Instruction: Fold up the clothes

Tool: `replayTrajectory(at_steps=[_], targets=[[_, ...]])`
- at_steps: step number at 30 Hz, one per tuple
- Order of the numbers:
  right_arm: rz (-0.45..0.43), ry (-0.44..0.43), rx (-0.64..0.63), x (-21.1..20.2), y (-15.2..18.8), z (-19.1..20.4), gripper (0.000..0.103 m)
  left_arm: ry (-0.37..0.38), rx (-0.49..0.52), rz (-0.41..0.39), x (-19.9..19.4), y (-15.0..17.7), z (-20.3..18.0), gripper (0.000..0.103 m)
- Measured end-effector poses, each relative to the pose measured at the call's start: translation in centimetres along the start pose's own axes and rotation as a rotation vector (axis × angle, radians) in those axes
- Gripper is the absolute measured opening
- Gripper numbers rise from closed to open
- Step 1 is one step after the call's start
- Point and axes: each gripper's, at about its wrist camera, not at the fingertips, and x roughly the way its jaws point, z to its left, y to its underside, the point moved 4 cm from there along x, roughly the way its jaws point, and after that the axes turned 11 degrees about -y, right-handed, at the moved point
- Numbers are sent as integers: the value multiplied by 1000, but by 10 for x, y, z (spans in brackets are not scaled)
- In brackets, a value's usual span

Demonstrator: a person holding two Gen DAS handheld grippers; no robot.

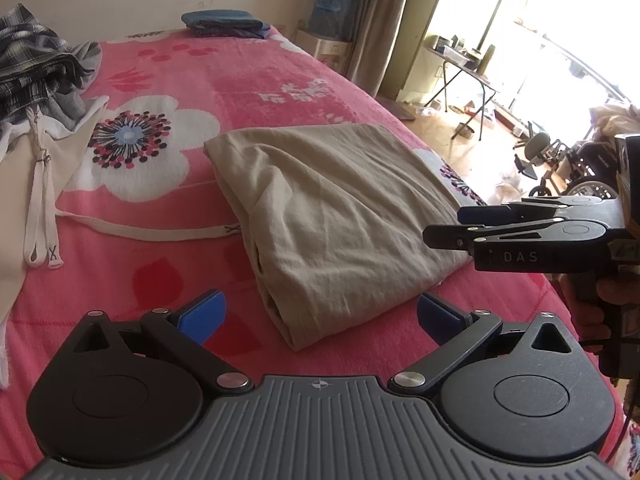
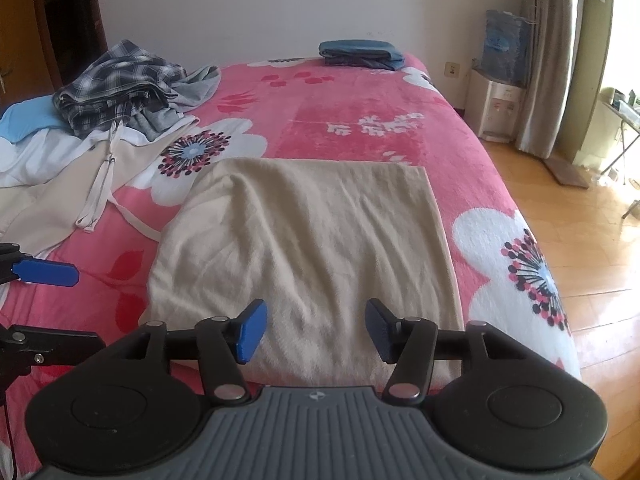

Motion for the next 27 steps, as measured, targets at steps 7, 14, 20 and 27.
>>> replayTrajectory(at_steps=[7, 14, 20, 27], targets=[[7, 18, 5, 0, 2, -1, 66, -3, -3, 6, 0, 0, 0, 103], [-11, 7, 22, -4, 3, -1, 83, -5, -20, 11, 0, 0, 1, 103], [-39, 13, -24, -8, 3, 6, 101, -9, -25, 17, 1, 1, 2, 103], [-61, 50, -32, -12, 1, 9, 103, -16, -25, 19, 2, 1, 3, 103]])
